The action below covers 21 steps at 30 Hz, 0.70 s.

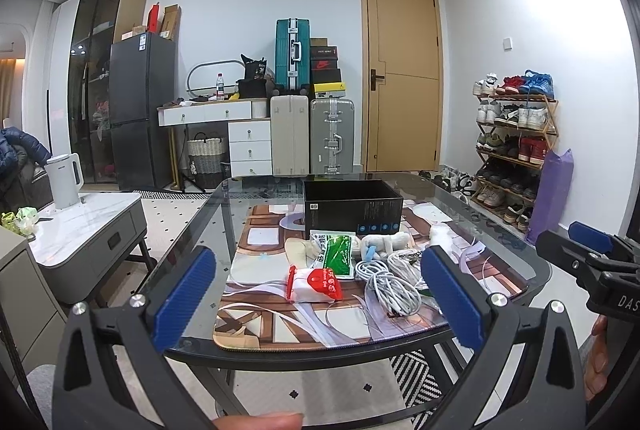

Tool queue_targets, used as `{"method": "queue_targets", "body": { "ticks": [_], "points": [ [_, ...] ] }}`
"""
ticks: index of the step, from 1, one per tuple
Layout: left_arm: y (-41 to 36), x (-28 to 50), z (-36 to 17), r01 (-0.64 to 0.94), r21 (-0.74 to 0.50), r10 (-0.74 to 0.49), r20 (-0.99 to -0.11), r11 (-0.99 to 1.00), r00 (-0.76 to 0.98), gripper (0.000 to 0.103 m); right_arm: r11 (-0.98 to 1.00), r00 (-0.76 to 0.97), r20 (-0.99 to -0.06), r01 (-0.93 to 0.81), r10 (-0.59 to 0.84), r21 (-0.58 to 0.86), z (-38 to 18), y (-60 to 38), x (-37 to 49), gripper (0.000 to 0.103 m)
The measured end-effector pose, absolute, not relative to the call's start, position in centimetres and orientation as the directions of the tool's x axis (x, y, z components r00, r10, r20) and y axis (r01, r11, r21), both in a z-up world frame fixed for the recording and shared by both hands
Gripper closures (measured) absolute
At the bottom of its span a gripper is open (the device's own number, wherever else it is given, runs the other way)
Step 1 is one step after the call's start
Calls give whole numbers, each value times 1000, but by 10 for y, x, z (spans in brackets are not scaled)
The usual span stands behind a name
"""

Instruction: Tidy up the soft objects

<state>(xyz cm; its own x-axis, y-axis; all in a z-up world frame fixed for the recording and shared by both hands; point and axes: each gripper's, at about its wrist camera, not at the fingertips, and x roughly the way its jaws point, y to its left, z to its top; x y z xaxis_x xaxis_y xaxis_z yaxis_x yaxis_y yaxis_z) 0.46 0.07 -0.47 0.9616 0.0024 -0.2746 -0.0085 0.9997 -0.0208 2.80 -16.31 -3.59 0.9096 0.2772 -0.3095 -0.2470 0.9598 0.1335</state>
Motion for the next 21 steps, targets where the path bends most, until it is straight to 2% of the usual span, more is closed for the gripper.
{"method": "queue_targets", "body": {
  "ticks": [21],
  "points": [
    [-1,2,0,0,-19,-5,-282,1000,959,0,958,907,-314,-251,283,138,-35,-163,28,0]
  ]
}}
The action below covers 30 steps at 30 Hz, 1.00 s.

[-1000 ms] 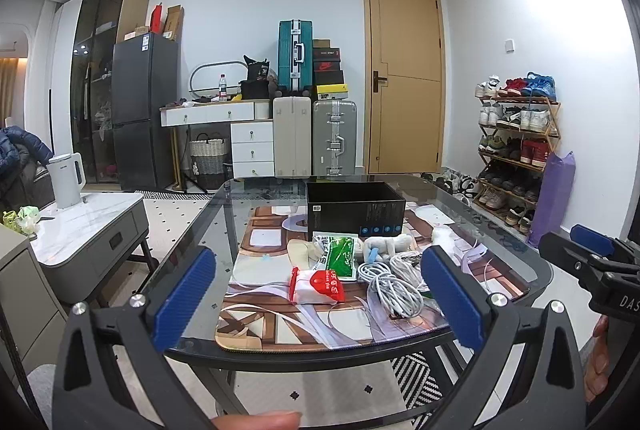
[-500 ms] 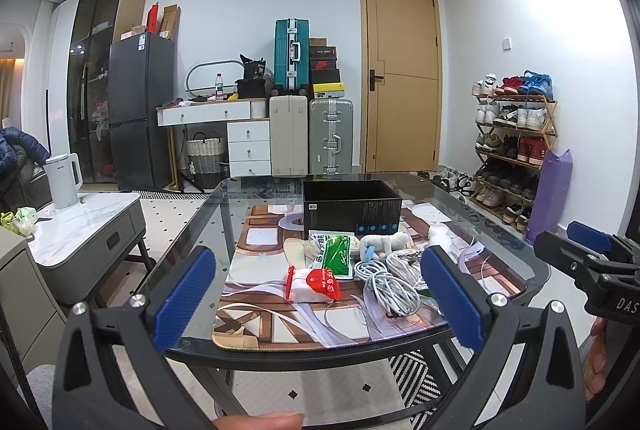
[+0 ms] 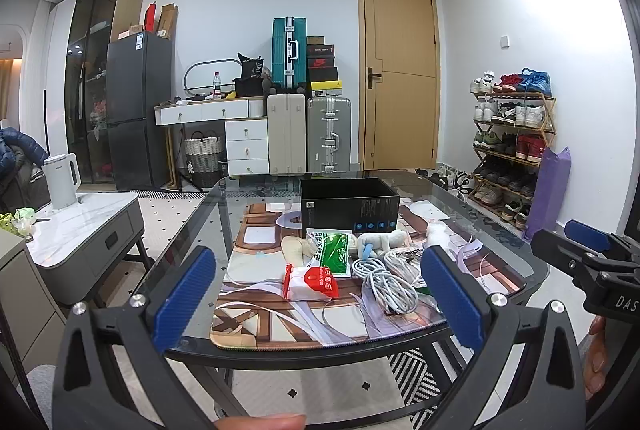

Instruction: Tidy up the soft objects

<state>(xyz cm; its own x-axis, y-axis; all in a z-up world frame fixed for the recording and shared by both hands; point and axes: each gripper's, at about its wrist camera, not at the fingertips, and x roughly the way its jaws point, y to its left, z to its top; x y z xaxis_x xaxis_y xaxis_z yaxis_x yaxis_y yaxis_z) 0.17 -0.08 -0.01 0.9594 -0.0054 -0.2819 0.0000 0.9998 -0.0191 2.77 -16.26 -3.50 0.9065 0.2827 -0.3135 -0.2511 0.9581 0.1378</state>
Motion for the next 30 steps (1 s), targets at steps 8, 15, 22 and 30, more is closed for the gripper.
{"method": "queue_targets", "body": {
  "ticks": [8,15,22,30],
  "points": [
    [-1,1,2,0,-22,-6,-281,1000,960,0,958,906,-314,-251,283,139,-35,-162,28,0],
    [0,2,2,-6,-23,-1,-273,1000,962,0,958,906,-316,-248,282,142,-36,-163,28,0],
    [1,2,2,-5,-21,-1,-272,1000,962,0,957,904,-318,-251,286,149,-36,-163,29,0],
    [1,2,1,-4,-22,-2,-272,1000,962,0,957,904,-319,-249,286,151,-37,-163,29,0]
  ]
}}
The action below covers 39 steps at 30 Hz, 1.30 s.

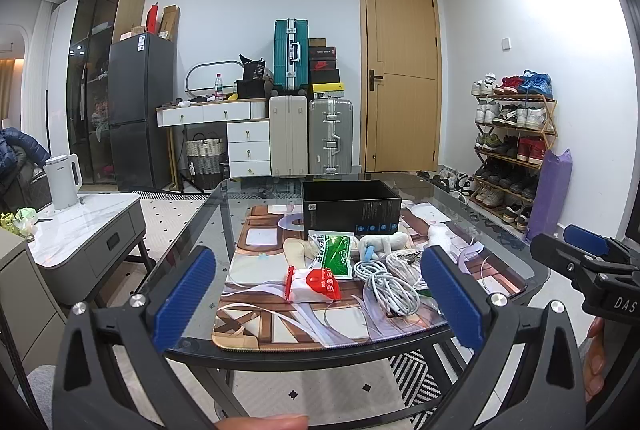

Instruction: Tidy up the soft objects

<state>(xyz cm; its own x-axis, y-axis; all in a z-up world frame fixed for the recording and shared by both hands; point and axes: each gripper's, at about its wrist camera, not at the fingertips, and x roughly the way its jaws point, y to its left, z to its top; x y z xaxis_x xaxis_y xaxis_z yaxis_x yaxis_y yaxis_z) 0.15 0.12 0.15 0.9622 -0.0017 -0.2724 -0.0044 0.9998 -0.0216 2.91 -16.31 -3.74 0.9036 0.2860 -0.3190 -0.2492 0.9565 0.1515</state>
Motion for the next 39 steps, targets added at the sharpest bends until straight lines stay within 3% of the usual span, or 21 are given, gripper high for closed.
{"method": "queue_targets", "body": {
  "ticks": [8,15,20,29,35,39],
  "points": [
    [1,2,1,1,-26,-9,-279,1000,960,0,954,897,-328,-258,296,154,-39,-161,33,0],
    [2,11,-1,51,-54,-67,-343,997,937,0,939,867,-364,-291,339,181,-37,-156,43,0],
    [1,26,-4,21,10,-15,-424,1000,905,0,939,846,-411,-282,341,198,-34,-155,58,0],
    [20,64,-3,8,-14,-15,-567,1000,824,0,928,819,-438,-344,371,144,-2,-143,97,0],
    [24,106,1,29,3,-21,-635,1000,772,0,925,766,-527,-359,368,124,12,-131,149,0],
    [23,148,-11,67,9,-39,-733,998,679,3,921,712,-598,-368,368,128,14,-126,185,0]
  ]
}}
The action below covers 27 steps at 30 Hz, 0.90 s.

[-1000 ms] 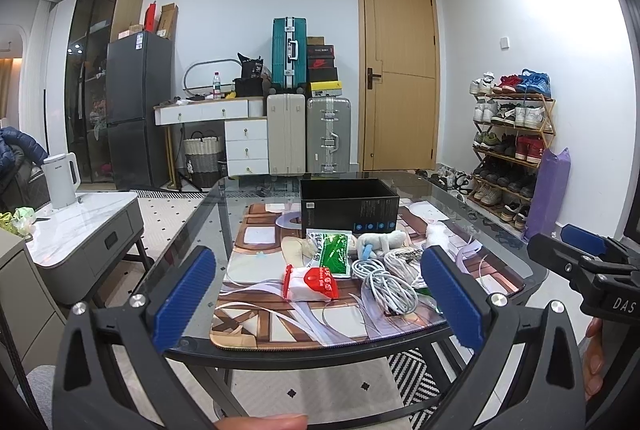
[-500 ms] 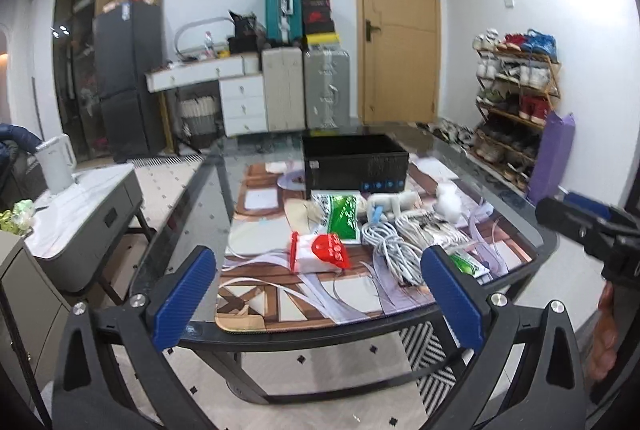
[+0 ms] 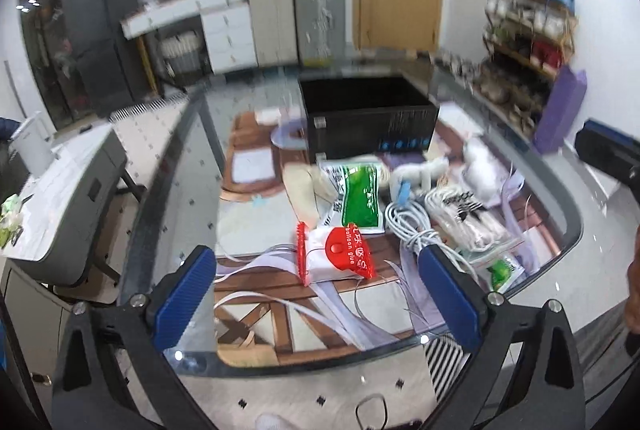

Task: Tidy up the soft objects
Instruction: 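Grasp the balloon glue bag with left tool while right tool grasps the Adidas bag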

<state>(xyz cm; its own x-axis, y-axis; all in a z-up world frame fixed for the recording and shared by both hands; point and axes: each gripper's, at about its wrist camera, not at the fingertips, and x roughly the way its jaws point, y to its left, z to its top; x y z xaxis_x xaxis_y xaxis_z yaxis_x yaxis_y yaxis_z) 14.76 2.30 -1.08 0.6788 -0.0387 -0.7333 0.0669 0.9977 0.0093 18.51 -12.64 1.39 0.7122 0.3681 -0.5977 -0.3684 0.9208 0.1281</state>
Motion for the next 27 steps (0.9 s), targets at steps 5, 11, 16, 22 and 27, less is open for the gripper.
{"method": "queue_targets", "body": {
  "ticks": [5,11,16,22,27],
  "points": [
    [21,190,-32,119,-26,-90,-816,993,570,8,923,625,-707,-368,332,108,-2,-118,231,0],
    [15,221,-59,133,-17,-78,-882,991,465,20,920,492,-810,-366,319,140,-48,-109,266,0],
    [17,228,-75,127,-41,-90,-908,991,409,23,915,417,-857,-378,304,140,-75,-102,272,0],
    [21,227,-85,118,-54,-96,-916,992,390,23,912,352,-891,-384,287,143,-97,-95,276,0],
    [20,234,-89,123,-66,-108,-919,990,379,35,911,307,-908,-383,285,157,-109,-95,282,11]
  ]
}}
